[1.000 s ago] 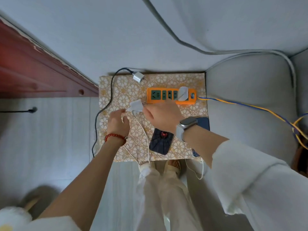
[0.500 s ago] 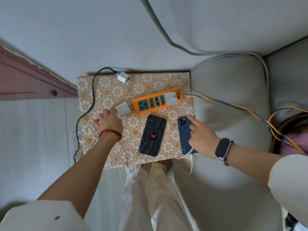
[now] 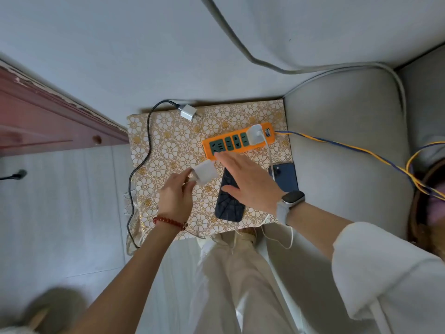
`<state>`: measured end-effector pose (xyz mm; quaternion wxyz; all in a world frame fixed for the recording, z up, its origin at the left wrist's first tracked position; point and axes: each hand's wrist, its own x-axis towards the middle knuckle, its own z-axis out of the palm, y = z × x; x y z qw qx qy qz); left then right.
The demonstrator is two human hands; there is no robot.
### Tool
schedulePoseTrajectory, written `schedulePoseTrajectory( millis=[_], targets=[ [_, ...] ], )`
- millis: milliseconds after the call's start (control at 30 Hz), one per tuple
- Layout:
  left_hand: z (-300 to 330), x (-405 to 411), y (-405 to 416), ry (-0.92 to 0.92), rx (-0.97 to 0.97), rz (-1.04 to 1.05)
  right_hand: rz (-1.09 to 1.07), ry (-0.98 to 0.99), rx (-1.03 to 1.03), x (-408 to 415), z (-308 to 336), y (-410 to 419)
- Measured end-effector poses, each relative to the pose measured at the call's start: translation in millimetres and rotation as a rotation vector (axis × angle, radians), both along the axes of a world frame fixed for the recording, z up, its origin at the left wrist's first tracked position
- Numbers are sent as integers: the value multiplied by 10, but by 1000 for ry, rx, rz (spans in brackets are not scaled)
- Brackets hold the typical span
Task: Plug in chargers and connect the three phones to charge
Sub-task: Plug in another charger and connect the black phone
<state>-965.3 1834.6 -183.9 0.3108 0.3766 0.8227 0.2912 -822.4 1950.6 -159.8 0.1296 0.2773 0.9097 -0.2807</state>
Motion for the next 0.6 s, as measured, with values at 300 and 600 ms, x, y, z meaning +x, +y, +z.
schedulePoseTrajectory(
  millis=[300,600],
  targets=[
    [114,58,39,-113,-2,24,109,46,343,-98,-54,107],
    [89,-153,-10,-58,82,168,-299,186,107,-53,110,731]
  ],
)
